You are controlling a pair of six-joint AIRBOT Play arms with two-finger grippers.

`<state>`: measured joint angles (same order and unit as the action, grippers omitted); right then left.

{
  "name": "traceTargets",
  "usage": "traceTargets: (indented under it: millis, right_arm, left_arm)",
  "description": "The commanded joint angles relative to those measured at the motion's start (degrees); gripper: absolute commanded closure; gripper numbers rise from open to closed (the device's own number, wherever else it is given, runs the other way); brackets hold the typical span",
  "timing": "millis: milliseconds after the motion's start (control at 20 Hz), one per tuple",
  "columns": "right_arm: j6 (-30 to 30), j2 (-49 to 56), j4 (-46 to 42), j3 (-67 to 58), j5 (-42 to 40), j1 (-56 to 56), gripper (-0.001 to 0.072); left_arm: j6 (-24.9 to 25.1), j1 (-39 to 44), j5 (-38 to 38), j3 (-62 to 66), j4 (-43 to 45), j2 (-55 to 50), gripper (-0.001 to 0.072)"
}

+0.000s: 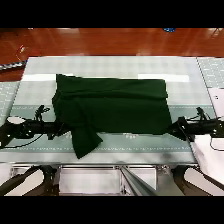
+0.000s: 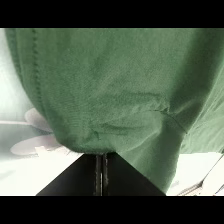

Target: Fold the shirts.

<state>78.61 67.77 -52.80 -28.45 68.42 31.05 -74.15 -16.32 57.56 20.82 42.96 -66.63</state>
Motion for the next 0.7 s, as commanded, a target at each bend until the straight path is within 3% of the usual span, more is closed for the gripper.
traceTargets:
  millis: [0, 150, 200, 250, 650]
  right_arm:
    - [-2.86, 3.5, 5.55, -0.98, -5.05, -4.5, 0.0346]
    - [-6.97, 3.43, 6.1, -5.22, 0.68, -6.03, 0.0358]
    - [-6.95, 3.43, 5.35, -6.51, 1.62, -5.88, 0.0413]
    - [-6.71, 3.43, 4.17, -7.06, 1.44, -5.88, 0.069]
    - [-7.96, -0.94, 4.68, -10.69, 3.26, -5.92, 0.0694]
  left_arm:
    - [0.02, 0.02, -0.52, 0.11, 1.99, -0.02, 0.069]
    - [2.73, -1.31, 2.73, 2.95, 2.08, 0.11, 0.069]
    - [3.89, -2.38, 4.55, 5.03, 2.08, 0.13, 0.069]
    - [4.09, -3.23, 5.99, 7.06, 2.05, 0.11, 0.069]
    - [4.04, -3.41, 13.05, 21.51, 1.99, 0.13, 0.069]
